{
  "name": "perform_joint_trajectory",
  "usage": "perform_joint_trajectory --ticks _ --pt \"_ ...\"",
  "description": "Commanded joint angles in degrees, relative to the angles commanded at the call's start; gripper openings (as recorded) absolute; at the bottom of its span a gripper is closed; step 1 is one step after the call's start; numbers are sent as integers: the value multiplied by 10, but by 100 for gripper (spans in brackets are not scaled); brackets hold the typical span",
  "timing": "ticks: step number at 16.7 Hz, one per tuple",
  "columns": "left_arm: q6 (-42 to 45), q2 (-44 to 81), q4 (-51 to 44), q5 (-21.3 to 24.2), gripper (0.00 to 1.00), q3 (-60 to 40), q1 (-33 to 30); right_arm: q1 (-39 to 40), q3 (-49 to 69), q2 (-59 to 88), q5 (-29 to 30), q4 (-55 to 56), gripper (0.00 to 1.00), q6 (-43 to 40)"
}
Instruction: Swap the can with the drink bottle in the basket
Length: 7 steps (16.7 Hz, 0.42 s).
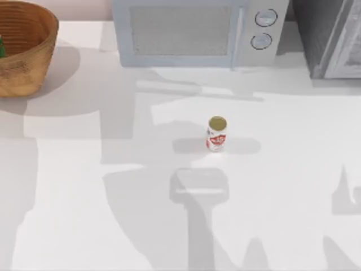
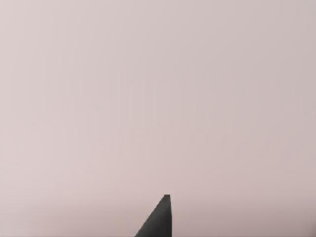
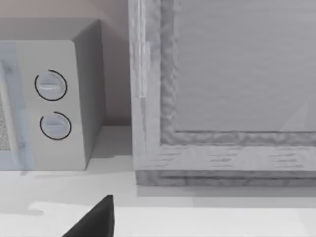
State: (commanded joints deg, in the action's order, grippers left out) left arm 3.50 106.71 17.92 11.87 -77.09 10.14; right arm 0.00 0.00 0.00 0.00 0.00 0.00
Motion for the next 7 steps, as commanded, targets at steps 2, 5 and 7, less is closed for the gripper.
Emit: perform_joint_trajectory --ticks 2,5,7 --pt "0 0 0 0 100 0 0 0 0 0 0 0 100 0" --pt "0 0 0 0 100 0 0 0 0 0 0 0 100 0" --pt "0 0 0 0 100 0 0 0 0 0 0 0 100 0"
